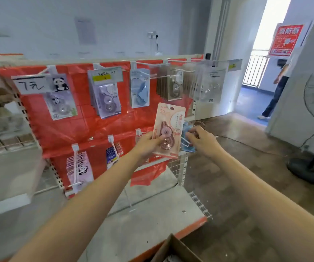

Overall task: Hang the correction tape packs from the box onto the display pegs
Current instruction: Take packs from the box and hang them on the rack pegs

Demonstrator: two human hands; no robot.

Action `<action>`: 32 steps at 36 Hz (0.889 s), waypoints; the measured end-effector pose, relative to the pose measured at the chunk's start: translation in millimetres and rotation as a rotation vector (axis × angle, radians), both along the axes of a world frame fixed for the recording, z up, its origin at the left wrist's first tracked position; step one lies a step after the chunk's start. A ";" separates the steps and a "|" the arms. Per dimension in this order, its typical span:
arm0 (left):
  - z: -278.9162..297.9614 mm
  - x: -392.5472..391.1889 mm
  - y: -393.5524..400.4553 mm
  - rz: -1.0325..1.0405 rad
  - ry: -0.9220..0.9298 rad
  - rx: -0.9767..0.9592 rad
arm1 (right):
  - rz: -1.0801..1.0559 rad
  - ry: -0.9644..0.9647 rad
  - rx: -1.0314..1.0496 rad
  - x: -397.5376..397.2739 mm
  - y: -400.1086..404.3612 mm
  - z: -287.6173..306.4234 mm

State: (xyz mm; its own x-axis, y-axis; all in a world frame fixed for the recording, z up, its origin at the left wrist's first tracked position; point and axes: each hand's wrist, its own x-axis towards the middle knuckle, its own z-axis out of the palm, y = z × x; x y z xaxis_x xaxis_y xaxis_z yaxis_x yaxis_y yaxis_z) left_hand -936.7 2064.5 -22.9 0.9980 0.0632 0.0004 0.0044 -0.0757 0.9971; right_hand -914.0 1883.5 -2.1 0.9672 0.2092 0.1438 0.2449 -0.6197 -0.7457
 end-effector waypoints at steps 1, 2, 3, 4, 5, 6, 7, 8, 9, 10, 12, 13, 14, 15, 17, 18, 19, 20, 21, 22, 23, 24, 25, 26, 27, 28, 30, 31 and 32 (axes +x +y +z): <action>-2.4 2.1 -14.6 -0.016 0.004 -0.010 | -0.005 0.041 0.053 3.1 -8.4 -7.4; -5.9 4.4 -29.3 -0.029 0.011 -0.020 | -0.007 0.068 0.092 8.0 -17.0 -16.5; -11.7 7.6 -42.5 -0.036 0.023 -0.023 | 0.007 0.100 0.100 12.9 -26.2 -25.5; -17.8 10.3 -56.2 -0.040 0.033 -0.012 | 0.032 0.127 0.111 22.0 -37.0 -38.1; -24.6 14.1 -69.1 -0.040 0.045 0.001 | 0.035 0.152 0.131 31.5 -47.1 -49.5; -31.0 17.2 -82.0 -0.041 0.061 0.007 | 0.030 0.170 0.165 32.0 -53.8 -52.1; -37.4 20.0 -93.8 -0.040 0.081 0.001 | 0.005 0.199 0.206 32.2 -61.0 -54.8; -43.6 22.4 -104.9 -0.038 0.101 -0.001 | -0.026 0.221 0.233 30.0 -67.8 -55.5; -49.3 24.4 -114.7 -0.033 0.120 0.004 | -0.047 0.247 0.251 32.3 -75.9 -60.4; -54.8 26.0 -123.3 -0.028 0.137 0.020 | -0.055 0.273 0.253 35.4 -83.7 -65.3; -64.2 28.9 -137.7 -0.032 0.169 0.049 | -0.036 0.303 0.262 47.8 -100.1 -80.1; -69.0 30.6 -143.1 -0.036 0.189 0.057 | -0.031 0.316 0.279 53.0 -106.1 -85.0; -72.5 32.2 -147.8 -0.036 0.205 0.063 | -0.031 0.324 0.305 58.7 -110.5 -89.5; -76.1 33.4 -151.2 -0.029 0.219 0.069 | -0.030 0.337 0.305 64.1 -114.5 -93.9; -80.8 34.0 -156.9 -0.021 0.250 0.081 | -0.026 0.366 0.287 73.0 -120.6 -100.8; -84.3 34.6 -159.0 -0.012 0.268 0.086 | -0.020 0.379 0.295 76.4 -122.4 -104.2; -88.8 35.8 -160.0 -0.001 0.287 0.091 | -0.016 0.397 0.305 78.1 -123.7 -106.9; -92.7 35.7 -161.1 0.012 0.308 0.104 | -0.012 0.417 0.326 79.6 -124.3 -110.2; -96.0 34.8 -162.2 0.023 0.327 0.120 | -0.005 0.441 0.337 79.9 -125.0 -113.6; -100.8 35.1 -162.3 0.035 0.349 0.131 | -0.001 0.464 0.351 80.8 -124.9 -118.1; -105.2 35.5 -162.2 0.045 0.370 0.138 | 0.001 0.482 0.363 81.5 -124.4 -122.9; -108.1 35.1 -162.3 0.052 0.386 0.140 | -0.007 0.499 0.376 82.6 -123.5 -127.5; -110.2 34.2 -162.0 0.057 0.398 0.144 | -0.012 0.514 0.383 82.1 -121.8 -129.6; -111.8 33.5 -161.1 0.061 0.406 0.149 | 0.001 0.529 0.393 81.7 -119.3 -131.1; -112.5 33.2 -158.9 0.064 0.414 0.157 | 0.013 0.548 0.406 81.9 -116.0 -132.8; -112.7 32.4 -155.6 0.071 0.415 0.162 | 0.034 0.559 0.428 81.6 -111.8 -133.9; -109.2 27.9 -147.4 0.089 0.418 0.153 | 0.062 0.567 0.458 79.0 -100.8 -132.6; -107.3 25.4 -142.0 0.099 0.421 0.149 | 0.072 0.573 0.464 78.1 -94.8 -131.8; -105.9 23.0 -136.2 0.109 0.417 0.150 | 0.086 0.575 0.461 78.1 -88.3 -131.9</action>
State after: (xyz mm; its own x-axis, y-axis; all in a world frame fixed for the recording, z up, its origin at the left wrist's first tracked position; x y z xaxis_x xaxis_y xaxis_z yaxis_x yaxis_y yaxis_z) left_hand -913.6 1928.3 -128.8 0.9023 0.1982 -0.3828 0.4192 -0.1964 0.8864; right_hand -836.0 1795.2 -134.0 0.8993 0.3281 -0.2893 -0.2295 -0.2091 -0.9506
